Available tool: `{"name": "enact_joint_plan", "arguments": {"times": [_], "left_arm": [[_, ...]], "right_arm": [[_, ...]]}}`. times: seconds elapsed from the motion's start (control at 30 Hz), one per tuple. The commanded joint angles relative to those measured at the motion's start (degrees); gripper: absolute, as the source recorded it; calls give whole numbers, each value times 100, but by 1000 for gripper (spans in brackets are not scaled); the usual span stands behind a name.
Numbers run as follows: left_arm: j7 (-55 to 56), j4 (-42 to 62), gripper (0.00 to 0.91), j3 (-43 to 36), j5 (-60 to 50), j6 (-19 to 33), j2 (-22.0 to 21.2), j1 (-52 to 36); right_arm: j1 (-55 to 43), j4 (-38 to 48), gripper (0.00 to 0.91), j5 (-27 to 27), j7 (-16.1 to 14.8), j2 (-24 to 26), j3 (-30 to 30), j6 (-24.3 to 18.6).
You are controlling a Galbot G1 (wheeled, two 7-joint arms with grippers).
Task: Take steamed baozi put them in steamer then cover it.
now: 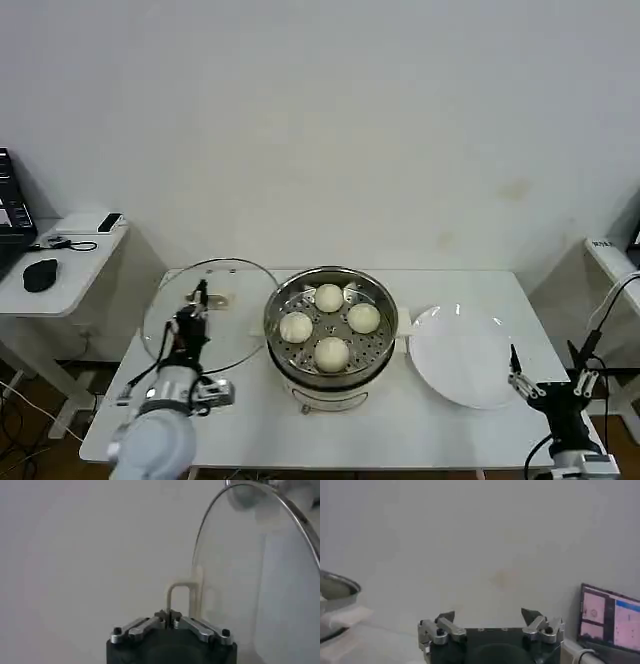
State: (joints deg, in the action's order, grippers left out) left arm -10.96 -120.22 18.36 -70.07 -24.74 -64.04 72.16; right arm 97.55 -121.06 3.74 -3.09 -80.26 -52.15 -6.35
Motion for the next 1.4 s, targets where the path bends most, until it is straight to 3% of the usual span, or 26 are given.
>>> {"name": "enact_joint_plan", "arguments": {"times": [0.03,0.33,0.57,1.4], "left_arm": [[-598,608,0,-1531,-462,-485,-555,-1192],[-868,856,0,-1965,-1409,-555,-1524,-1562],[-884,981,0,-2141,-1980,-519,-1957,-1422],[-751,1485,0,-2270,-2633,-347,-2420,-1235]], "right_arm": [[-104,332,907,-547,81,-317,77,-80],[-199,449,907,-572,117,-292,186,-113],[-215,470,907,-618,117,-307,301,-122],[-152,577,907,-686,115,-257,407,-188]]}}
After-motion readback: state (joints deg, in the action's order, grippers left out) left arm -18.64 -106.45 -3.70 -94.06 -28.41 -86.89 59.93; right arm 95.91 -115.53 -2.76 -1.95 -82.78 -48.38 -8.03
